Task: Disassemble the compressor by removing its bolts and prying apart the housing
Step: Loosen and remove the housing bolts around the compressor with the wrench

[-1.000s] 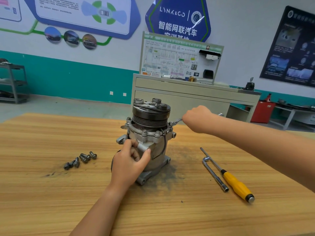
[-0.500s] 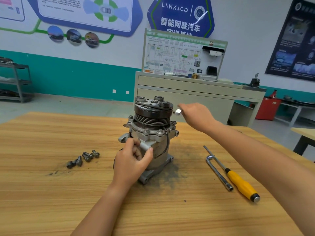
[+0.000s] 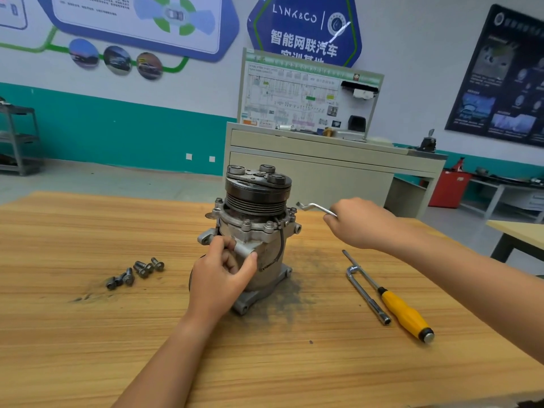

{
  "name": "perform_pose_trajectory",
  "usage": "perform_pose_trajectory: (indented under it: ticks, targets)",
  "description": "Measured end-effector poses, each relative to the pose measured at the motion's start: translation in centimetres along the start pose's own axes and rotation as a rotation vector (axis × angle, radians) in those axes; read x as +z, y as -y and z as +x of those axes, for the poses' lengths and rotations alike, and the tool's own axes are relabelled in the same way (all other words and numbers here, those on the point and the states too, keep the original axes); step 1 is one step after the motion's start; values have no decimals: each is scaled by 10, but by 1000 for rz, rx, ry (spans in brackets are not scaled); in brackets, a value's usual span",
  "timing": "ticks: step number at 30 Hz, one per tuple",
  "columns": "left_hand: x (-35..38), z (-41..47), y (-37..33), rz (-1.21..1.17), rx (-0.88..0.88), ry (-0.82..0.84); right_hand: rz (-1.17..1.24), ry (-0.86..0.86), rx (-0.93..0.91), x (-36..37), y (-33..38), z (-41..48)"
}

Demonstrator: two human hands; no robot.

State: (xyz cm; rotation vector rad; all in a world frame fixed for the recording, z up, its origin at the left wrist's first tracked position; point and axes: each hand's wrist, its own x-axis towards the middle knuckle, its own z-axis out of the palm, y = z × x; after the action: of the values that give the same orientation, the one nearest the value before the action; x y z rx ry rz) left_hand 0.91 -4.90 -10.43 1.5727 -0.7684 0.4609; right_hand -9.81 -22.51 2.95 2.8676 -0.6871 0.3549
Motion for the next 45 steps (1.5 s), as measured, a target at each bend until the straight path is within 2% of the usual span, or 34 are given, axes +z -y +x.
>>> perform_pose_trajectory:
  ticks: [10,16,23,34,45]
  targets:
    - [1,0,2,-17,-1,7,-479,60,-121,-20,43,-16]
    - [1,0,2,-21,2,9,-630,105,-190,-28,53,-15]
    - [1,0,1,-14,5,6,-574,119,-136,-26,51,-16]
    - [2,0,4,-35,17,1,-611,112,-196,-29,42,-14]
    - [2,0,3,-11,0,10,-498,108,-203,-24,18,2]
